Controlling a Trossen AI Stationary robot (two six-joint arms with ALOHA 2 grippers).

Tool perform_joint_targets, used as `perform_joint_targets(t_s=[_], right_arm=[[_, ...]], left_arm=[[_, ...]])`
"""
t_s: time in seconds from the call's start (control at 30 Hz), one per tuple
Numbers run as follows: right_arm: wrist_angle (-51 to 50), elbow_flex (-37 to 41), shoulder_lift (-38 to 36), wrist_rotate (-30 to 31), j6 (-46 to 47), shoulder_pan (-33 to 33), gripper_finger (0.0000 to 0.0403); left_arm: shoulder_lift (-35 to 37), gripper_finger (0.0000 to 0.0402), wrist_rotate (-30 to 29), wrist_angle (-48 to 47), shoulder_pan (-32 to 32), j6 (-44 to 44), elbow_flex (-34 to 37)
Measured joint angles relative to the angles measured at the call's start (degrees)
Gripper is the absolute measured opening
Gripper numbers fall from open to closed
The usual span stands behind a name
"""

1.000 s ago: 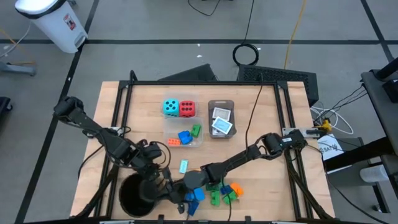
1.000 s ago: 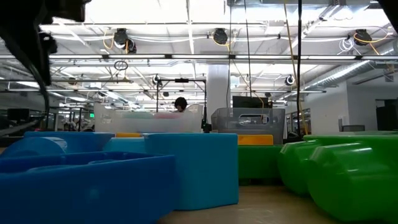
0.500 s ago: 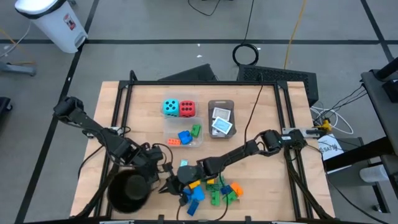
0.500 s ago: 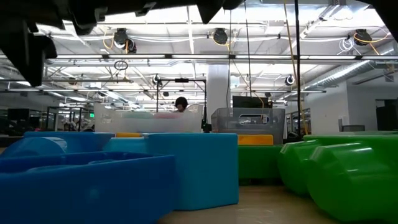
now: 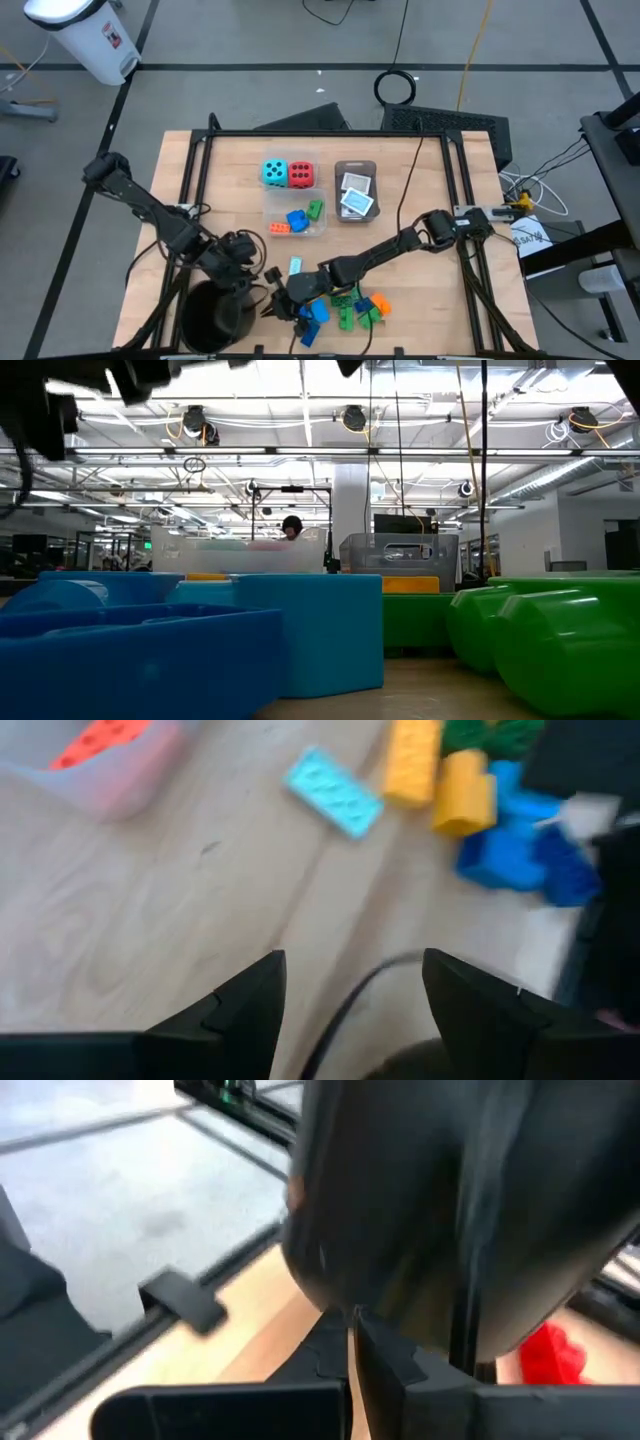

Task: Pick & Place Toys
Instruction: Adjust the black bucket on the table

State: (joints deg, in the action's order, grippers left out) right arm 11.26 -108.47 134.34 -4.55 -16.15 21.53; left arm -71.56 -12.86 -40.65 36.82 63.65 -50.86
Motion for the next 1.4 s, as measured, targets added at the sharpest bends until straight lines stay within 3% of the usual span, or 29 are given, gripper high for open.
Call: perform_joint_targets(t_s=[0.2,0.4,0.6,0.67,0.87,1.03,1.2,1.4], right_arm=[[0.4,-0.1,-2.4,1.8,1.4,1.0,0.0],[-6.4,0.0,-4.8,1.5,5.0,2.3,0.0],[-1.5,4.3,-6.0,0.9,2.6,2.5,0.0],[-1.9,5.9,-5.7,-1.5,2.1,2.1,0.0],[-3.1,6.2,-6.0,-1.3,2.4,1.9,0.0],[-13.4,6.4,-8.7,-1.7,3.8,2.3,0.0],[-24.1,6.3,-13.3,-1.5,6.0,3.4,0.0],[-25.5,14.2,-19.9,-1.5,7.2,4.9,0.0]], left_arm=[[-1.9,0.0241,-2.2,1.9,0.2,0.2,0.0],[-8.0,0.0241,-1.1,3.4,-1.1,1.4,0.0],[-13.1,0.0241,-1.4,12.0,-2.6,-5.6,0.0],[-14.5,0.0241,0.0,13.0,-3.7,-6.1,0.0],[-14.8,0.0241,3.7,14.0,-6.0,-9.4,0.0],[-14.6,0.0235,-5.9,19.6,-5.8,-14.7,0.0],[-14.6,0.0166,-6.3,20.1,-5.7,-14.3,0.0],[-14.6,0.005,-5.5,19.4,-5.6,-11.9,0.0]])
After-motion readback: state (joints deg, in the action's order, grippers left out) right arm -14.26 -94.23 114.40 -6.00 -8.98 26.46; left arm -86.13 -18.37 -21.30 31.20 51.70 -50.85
